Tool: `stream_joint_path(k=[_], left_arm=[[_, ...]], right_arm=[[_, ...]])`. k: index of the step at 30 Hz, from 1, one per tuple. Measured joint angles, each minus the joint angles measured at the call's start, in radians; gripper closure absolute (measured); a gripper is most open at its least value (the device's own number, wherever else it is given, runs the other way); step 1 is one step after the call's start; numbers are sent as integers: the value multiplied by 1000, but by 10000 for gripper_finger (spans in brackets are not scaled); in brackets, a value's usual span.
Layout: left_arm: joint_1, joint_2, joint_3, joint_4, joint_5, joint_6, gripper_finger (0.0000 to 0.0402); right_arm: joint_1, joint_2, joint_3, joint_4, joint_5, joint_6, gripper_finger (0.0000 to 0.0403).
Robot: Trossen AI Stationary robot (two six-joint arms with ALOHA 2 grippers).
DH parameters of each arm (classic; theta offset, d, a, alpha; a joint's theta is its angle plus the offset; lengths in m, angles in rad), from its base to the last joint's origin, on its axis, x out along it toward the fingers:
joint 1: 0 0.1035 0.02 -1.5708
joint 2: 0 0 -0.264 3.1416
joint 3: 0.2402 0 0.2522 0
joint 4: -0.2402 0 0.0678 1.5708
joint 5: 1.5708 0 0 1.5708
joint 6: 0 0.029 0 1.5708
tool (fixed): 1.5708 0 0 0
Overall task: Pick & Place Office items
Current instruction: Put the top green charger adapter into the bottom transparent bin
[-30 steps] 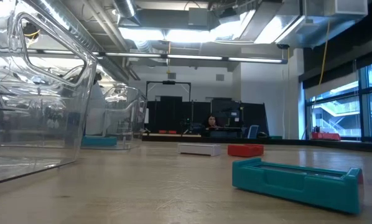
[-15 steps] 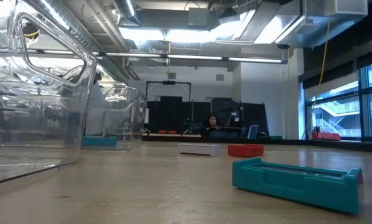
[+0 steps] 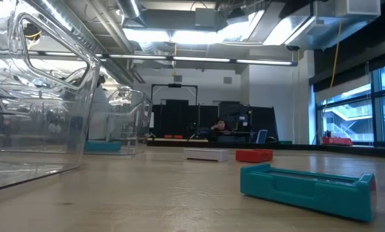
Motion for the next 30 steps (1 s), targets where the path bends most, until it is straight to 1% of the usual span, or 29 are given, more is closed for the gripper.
stream_joint_path(k=[2, 4, 6, 8, 10, 13, 16, 23, 28, 30], left_arm=[[-1, 0, 0, -135, 142, -132, 231], [-9, 0, 0, -252, 266, -221, 231], [-29, -1, 0, -348, 351, -277, 231], [-52, -1, 0, -434, 426, -293, 231], [-79, -1, -2, -491, 509, -311, 231], [-120, -3, -37, -493, 611, -366, 231], [-167, -2, -72, -492, 653, -436, 231], [-259, -2, -170, -487, 638, -671, 231], [-312, -2, -236, -480, 637, -821, 231], [-323, -2, -260, -473, 637, -874, 231]], right_arm=[[0, 14, 0, 0, -2, 0, 62], [0, 29, 0, 0, -3, 2, 62], [0, 44, 0, 5, -20, 3, 62], [0, 56, 0, 17, -53, 3, 62], [0, 74, 0, 31, -80, 3, 62], [0, 100, 0, 46, -106, 3, 62], [0, 125, 0, 68, -108, 3, 62], [-22, 163, 0, 161, -107, -42, 62], [-40, 197, -1, 160, -111, -79, 62], [-47, 213, 0, 160, -132, -89, 62]])
